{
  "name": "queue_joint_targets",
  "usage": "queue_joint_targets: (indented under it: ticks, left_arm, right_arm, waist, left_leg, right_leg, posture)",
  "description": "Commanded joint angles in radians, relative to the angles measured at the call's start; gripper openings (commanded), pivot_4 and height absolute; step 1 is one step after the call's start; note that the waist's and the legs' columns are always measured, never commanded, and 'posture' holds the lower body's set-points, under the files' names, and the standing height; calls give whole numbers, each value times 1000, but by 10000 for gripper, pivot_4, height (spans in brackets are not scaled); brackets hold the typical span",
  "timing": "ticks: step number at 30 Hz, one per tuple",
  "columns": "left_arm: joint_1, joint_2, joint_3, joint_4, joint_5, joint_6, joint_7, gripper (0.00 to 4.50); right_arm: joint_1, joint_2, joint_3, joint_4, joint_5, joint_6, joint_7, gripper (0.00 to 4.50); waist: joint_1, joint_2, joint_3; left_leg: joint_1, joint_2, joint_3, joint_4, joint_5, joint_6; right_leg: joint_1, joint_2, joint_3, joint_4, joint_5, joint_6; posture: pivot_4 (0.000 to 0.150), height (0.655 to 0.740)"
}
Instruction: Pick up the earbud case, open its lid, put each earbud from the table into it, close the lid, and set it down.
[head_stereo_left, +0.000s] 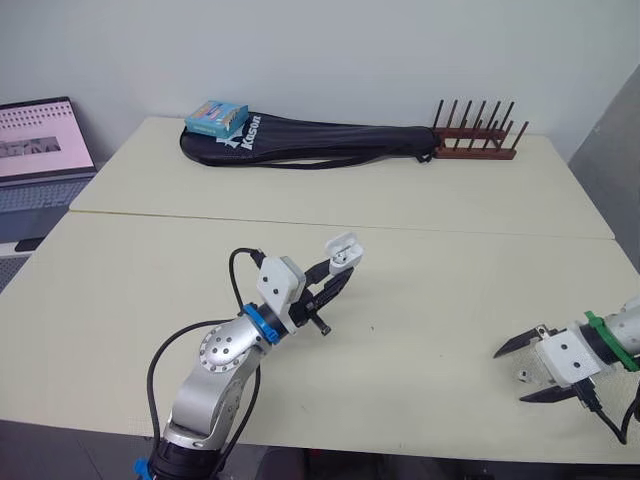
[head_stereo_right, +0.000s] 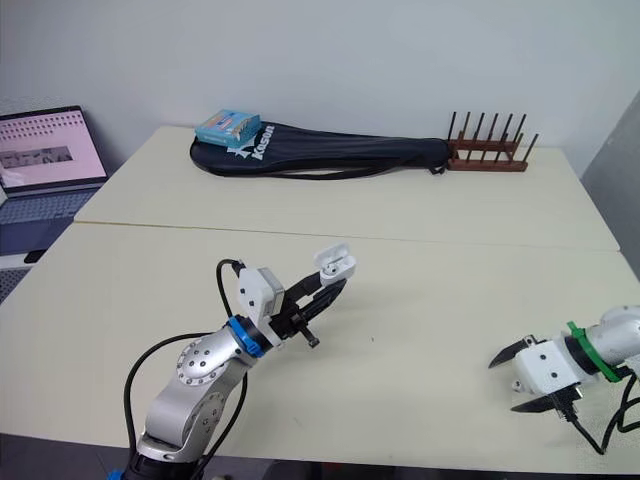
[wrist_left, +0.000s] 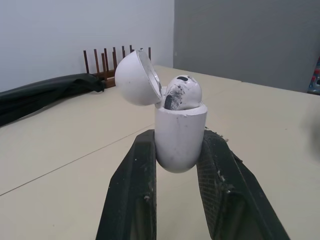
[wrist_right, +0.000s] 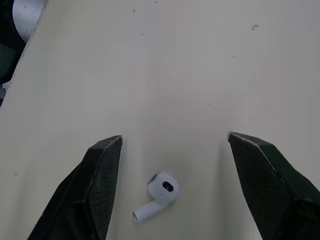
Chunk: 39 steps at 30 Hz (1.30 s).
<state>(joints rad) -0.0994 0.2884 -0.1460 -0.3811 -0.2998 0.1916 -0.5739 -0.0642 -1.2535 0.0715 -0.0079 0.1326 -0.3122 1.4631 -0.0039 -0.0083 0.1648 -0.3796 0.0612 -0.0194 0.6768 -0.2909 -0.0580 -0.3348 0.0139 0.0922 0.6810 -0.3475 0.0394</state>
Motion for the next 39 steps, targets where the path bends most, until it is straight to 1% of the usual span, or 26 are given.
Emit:
queue_joint_targets:
  ticks: [1, 3, 5, 7, 10, 13, 20, 27, 32, 34, 36, 37, 38, 39]
  left_arm:
    - [-16, -7, 2, -17, -5, -12, 2, 7414]
    - [-17, -10, -1, -16, -4, -12, 2, 7414]
    - [-16, -13, -4, -18, -3, -11, 3, 7414]
    - [-16, -15, -5, -18, -2, -11, 3, 7414]
    - [-13, -12, 0, -19, -2, -11, 3, 7414]
    - [-10, -10, 1, -18, -1, -12, 3, 7414]
    - [-13, -15, -4, -14, 2, -15, 4, 7414]
    - [-10, -19, -7, -14, 6, -16, 6, 7414]
    - [-8, -23, -9, -15, 9, -15, 8, 7414]
    - [-7, -24, -9, -14, 9, -15, 8, 7414]
    - [-7, -24, -9, -13, 9, -16, 7, 7414]
    - [-7, -24, -8, -12, 9, -16, 6, 7414]
    - [-7, -24, -8, -11, 9, -17, 6, 7414]
    - [-7, -24, -8, -11, 10, -18, 6, 7414]
  right_arm:
    - [61, -88, -95, -209, -60, 323, -76, 34999]
    - [99, -104, -118, -311, -111, 486, -132, 34999]
    - [122, -94, -128, -390, -124, 627, -174, 34999]
    - [146, -70, -137, -459, -108, 785, -213, 34999]
    - [192, -37, -152, -496, -92, 926, -256, 34999]
    - [218, -11, -156, -501, -90, 989, -291, 34999]
    - [196, 29, -132, -496, -57, 1081, -340, 34999]
    - [152, 38, -84, -501, -52, 1108, -361, 34999]
    - [154, 36, -65, -507, -54, 1109, -371, 34999]
    - [158, 32, -63, -509, -54, 1109, -370, 31386]
    - [159, 28, -61, -510, -56, 1106, -367, 26058]
    - [159, 26, -60, -510, -56, 1105, -367, 21621]
    - [160, 23, -58, -511, -57, 1100, -366, 18673]
    - [161, 20, -57, -513, -57, 1097, -366, 14671]
  waist:
    - [1, 0, 0]
    - [2, 0, 0]
    - [2, 0, 0]
    - [2, 0, 0]
    - [2, -1, 0]
    - [2, -1, 0]
    - [1, -2, 1]
    - [-1, -3, 1]
    - [-1, -4, 1]
    - [-1, -4, 1]
    - [-2, -5, 1]
    - [-2, -5, 1]
    - [-3, -6, 1]
    - [-3, -6, 1]
  left_leg:
    - [0, 0, 0, 0, 0, 0]
    - [0, 0, -1, 0, 0, 0]
    - [-1, 0, -2, 0, 0, 0]
    - [-1, -1, -3, 0, 0, 0]
    - [-2, -2, -3, 0, 0, 0]
    - [-2, -2, -2, 0, 0, 0]
    - [-2, -2, -1, 0, 0, 0]
    - [-2, -2, -1, 0, 0, 0]
    - [-2, -2, -1, 0, 0, 0]
    - [-2, -2, -1, 0, 0, 0]
    - [-2, -2, -1, 0, 0, 0]
    - [-2, -2, -1, 0, 0, 0]
    - [-2, -2, -1, 0, 0, 0]
    - [-2, -2, -1, 0, 0, 0]
  right_leg:
    - [0, 0, 0, 0, 0, 0]
    - [0, 0, -1, 0, 0, 0]
    - [0, 1, -1, 0, 0, 0]
    - [-1, 1, -1, 0, 0, 0]
    - [-2, 1, -1, 0, 0, 0]
    - [-2, 1, -1, -1, 0, 0]
    - [-2, 1, -1, -1, 0, 0]
    - [-2, 2, -1, -1, 0, 0]
    - [-2, 2, -1, -1, 0, 0]
    - [-2, 2, -1, -1, 0, 0]
    - [-2, 2, -1, -1, 0, 0]
    - [-2, 2, -1, -1, 0, 0]
    - [-2, 2, -1, -1, 0, 0]
    - [-2, 2, -1, -1, 0, 0]
  posture:
    - [1500, 7315]
    - [1500, 7315]
    - [1500, 7315]
    - [1500, 7315]
    - [1500, 7315]
    - [1500, 7315]
    - [1500, 7315]
    - [1500, 7315]
    - [1500, 7315]
    - [1500, 7315]
    - [1500, 7315]
    - [1500, 7315]
    - [1500, 7315]
    - [1500, 7315]
